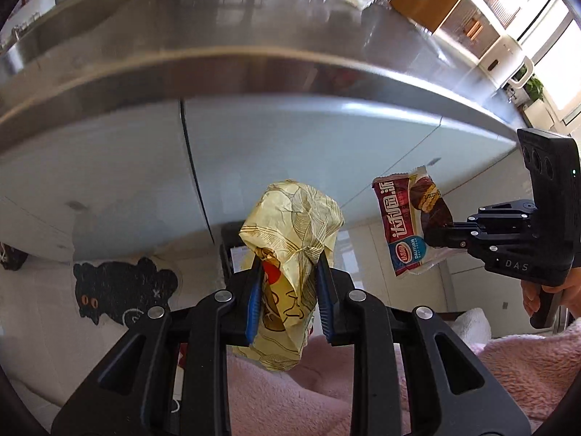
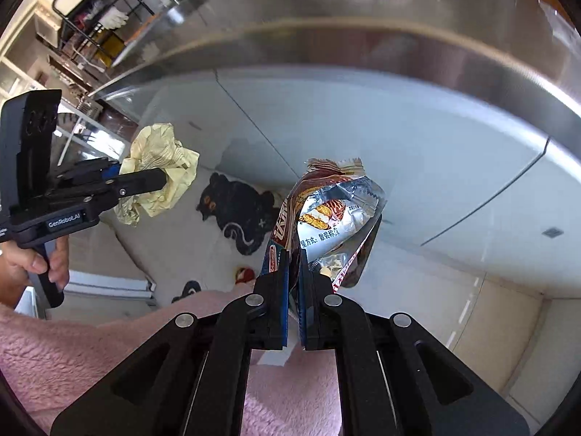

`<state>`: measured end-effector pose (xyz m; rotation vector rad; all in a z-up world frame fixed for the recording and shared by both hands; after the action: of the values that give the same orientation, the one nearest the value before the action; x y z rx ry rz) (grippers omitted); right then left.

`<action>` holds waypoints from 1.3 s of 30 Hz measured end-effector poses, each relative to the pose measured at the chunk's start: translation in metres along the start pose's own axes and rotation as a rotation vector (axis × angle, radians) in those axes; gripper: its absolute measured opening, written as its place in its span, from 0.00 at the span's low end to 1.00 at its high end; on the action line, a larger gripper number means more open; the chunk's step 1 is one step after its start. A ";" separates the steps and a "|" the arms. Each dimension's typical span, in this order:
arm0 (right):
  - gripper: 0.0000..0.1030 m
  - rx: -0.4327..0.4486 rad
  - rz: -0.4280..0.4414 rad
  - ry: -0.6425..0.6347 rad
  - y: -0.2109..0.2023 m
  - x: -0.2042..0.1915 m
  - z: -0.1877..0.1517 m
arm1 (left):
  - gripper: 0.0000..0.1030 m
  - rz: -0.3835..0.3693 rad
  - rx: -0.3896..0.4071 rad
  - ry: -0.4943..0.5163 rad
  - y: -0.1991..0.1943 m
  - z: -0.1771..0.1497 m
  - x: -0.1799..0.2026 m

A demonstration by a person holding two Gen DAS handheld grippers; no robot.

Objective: Collect trash
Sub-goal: 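Drop the yellow wrapper into the black bin while the right tool drops the cookie wrapper, then raise both tools back above the counter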

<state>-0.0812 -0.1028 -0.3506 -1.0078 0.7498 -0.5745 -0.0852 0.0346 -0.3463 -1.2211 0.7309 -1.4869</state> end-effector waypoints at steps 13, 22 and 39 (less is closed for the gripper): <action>0.05 -0.170 0.038 0.188 0.146 0.028 -0.034 | 0.24 0.039 -0.216 -0.025 0.147 -0.023 -0.051; 0.06 -0.224 0.083 0.274 0.197 0.046 -0.031 | 0.27 0.043 -0.287 -0.047 0.195 -0.018 -0.061; 0.50 -0.273 0.084 0.274 0.213 0.059 -0.020 | 0.53 0.029 -0.305 -0.040 0.204 -0.001 -0.059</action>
<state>-0.0412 -0.0653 -0.5657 -1.1555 1.1309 -0.5529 -0.0221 0.0326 -0.5490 -1.4569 0.9699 -1.3557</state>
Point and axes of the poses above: each gripper's, at about its wrist camera, not at the fingertips, and y roughly the way its jaws point, x to its right, z to its top, the point moved 7 cm from there along y, roughly the way its jaws point, and after that the axes turned 12 degrees about -y, right-handed, at the moved point
